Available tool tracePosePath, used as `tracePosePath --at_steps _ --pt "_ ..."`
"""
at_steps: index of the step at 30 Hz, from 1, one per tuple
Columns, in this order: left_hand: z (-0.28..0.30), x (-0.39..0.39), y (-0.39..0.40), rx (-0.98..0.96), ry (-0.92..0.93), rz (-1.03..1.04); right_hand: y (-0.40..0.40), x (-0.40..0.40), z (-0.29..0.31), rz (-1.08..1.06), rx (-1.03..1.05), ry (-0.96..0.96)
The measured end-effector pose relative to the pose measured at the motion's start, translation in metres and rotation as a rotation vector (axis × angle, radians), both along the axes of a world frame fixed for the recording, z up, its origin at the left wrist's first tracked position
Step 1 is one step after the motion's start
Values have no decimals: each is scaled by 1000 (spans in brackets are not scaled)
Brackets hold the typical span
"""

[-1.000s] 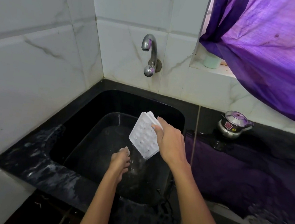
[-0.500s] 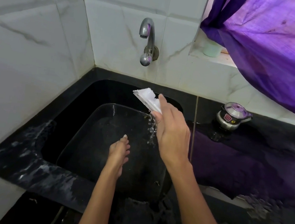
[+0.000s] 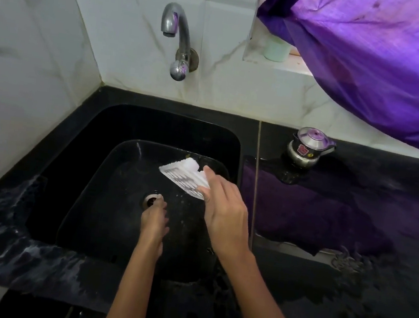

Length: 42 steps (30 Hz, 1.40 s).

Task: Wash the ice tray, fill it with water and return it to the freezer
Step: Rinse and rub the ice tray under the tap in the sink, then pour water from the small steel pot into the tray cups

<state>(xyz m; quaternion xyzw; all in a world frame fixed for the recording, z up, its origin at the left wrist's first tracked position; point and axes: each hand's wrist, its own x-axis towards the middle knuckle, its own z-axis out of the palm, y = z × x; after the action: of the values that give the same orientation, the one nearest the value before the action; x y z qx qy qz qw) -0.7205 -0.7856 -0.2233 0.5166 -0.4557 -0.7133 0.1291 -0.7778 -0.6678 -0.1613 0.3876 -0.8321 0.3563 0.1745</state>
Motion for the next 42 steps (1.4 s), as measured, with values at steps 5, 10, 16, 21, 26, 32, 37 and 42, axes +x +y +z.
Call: tracePosePath --at_steps 5,10,16,21,26,32,37,42 --pt "7 -14 15 -103 -47 24 22 -12 -1 -7 -111 -22" --pt "26 -30 45 -342 -49 -15 70 -43 9 -233 -344 -230" --pt "35 -62 84 -429 60 -122 156 -91 4 -595 -472 -675" --pt "37 -85 124 -390 141 -216 210 -120 -19 -681 -364 -827" --pt "21 -96 143 -373 -12 -225 245 -138 -32 -731 -139 -744" --pt "21 -99 154 -420 -72 -232 257 -156 -46 -805 44 -696" --pt "22 -103 154 -507 -163 -238 256 -162 -53 -803 100 -719" --pt "20 -105 150 -557 -251 -312 260 -164 -46 -755 162 -770"
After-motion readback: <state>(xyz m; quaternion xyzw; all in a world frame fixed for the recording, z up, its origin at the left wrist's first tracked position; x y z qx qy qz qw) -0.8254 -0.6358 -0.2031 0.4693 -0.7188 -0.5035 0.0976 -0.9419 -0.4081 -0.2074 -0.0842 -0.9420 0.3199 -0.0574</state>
